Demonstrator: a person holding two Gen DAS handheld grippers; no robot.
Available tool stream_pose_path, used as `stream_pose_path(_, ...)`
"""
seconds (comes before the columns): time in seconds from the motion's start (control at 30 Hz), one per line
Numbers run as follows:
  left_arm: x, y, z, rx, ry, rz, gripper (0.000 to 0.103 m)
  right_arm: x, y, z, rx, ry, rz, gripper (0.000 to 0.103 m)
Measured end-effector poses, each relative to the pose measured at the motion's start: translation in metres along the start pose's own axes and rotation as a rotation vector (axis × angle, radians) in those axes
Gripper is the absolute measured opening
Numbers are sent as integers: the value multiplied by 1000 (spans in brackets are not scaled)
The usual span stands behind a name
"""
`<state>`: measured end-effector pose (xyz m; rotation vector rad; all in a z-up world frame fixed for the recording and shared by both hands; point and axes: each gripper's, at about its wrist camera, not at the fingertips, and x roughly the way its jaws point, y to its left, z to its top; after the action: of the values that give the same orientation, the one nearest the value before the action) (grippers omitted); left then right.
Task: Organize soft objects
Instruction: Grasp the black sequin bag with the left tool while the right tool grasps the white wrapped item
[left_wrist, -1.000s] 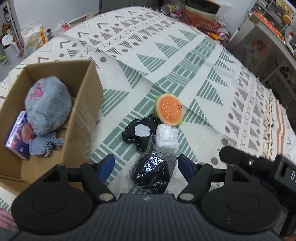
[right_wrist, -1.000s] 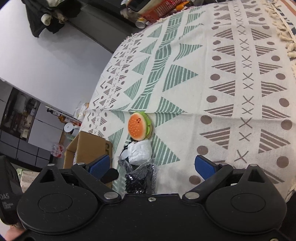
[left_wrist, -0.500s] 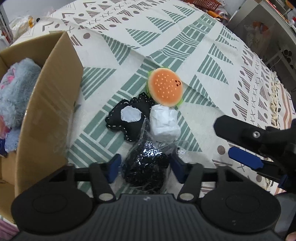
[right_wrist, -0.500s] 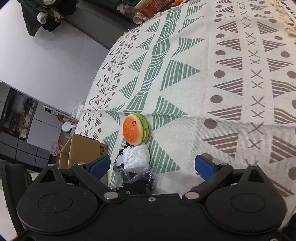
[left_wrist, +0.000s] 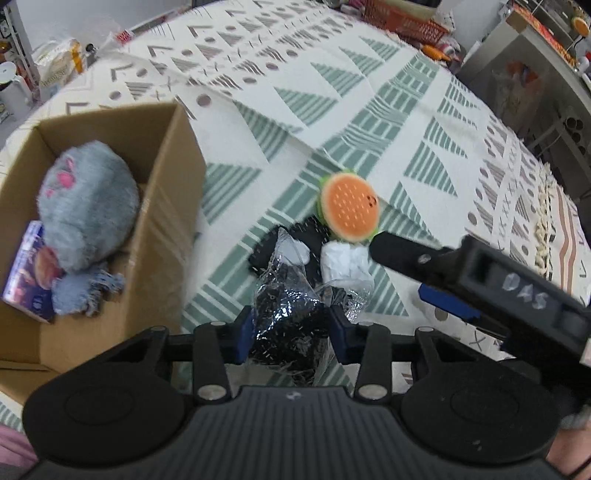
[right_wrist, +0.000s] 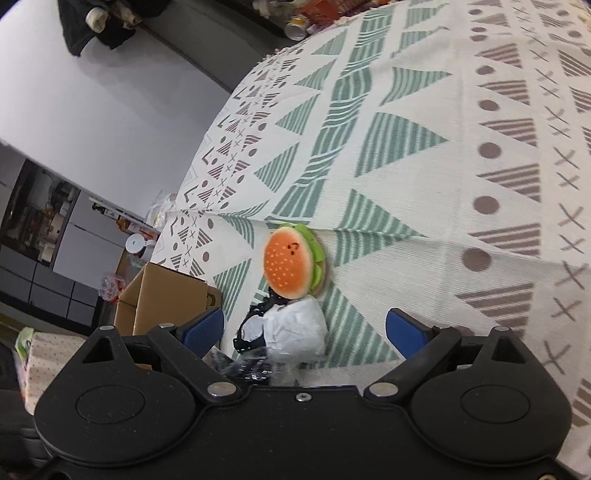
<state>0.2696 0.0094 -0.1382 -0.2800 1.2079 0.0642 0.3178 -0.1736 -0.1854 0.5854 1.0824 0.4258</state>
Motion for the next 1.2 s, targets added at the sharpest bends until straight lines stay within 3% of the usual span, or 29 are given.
stream_pose_path(0.5,-13,14,2,-37,-30,47,41,30,19,-10,-84,1,-37,73)
stream_pose_path(0.57,-13,14,1,-37,-32,52,41,32,20,-11,-98,-5,-34,68)
stream_pose_path(0.63,-14,16,1,-44,-35,57,41,35,20,-13,-113,8,-52,45)
stream_pose_path(1.2,-41,11,-6,-15,-78,13,41,-22,36,-23,-152,-30,-55,44)
